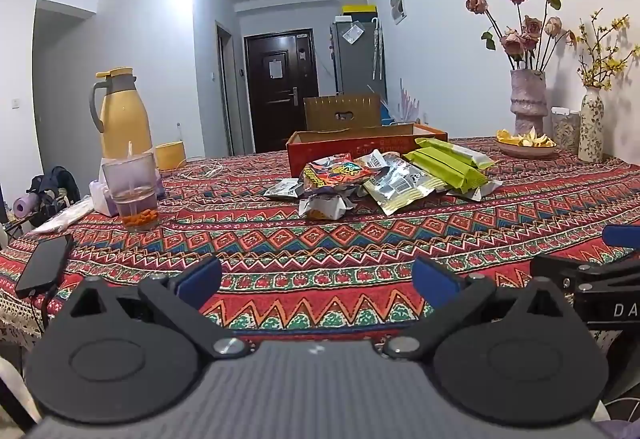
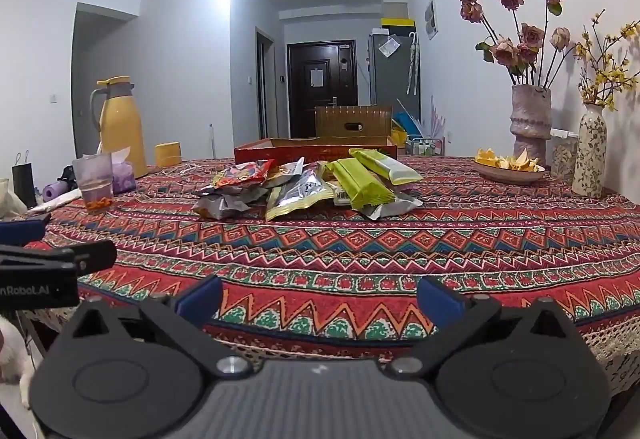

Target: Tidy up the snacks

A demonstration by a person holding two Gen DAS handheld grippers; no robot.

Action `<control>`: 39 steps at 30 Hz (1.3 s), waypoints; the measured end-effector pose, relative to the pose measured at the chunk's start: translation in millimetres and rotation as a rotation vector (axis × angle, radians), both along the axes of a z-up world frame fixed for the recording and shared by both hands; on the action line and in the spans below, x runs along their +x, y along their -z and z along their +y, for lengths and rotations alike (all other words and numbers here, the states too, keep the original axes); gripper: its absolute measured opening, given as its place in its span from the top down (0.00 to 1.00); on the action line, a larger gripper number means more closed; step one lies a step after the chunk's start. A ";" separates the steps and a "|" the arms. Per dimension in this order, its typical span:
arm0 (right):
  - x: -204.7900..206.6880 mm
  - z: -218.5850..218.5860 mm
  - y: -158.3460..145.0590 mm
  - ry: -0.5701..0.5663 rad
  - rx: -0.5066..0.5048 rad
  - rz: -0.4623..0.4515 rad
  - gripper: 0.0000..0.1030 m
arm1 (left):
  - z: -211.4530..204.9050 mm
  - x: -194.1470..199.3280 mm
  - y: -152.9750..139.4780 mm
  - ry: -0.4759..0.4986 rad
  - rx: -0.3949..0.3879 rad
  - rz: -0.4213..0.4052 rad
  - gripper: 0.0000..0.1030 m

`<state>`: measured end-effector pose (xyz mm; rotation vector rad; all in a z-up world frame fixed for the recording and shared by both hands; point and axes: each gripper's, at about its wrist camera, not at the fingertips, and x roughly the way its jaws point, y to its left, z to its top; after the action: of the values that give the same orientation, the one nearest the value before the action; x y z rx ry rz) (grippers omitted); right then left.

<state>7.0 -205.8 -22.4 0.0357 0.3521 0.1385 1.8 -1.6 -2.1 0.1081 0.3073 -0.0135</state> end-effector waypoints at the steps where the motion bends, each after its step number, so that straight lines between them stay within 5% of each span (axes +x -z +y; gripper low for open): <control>1: -1.4 0.1 0.8 0.001 0.000 0.000 0.00 | 0.0 -0.1 0.2 0.001 0.002 -0.001 0.00; 39: -2.7 0.2 2.6 -0.003 -0.006 0.006 0.00 | 0.5 0.8 2.4 -0.007 0.011 0.011 0.00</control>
<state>4.3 -205.6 -25.1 0.0302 0.3586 0.1401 2.5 -1.0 -4.5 0.1182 0.3187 -0.0052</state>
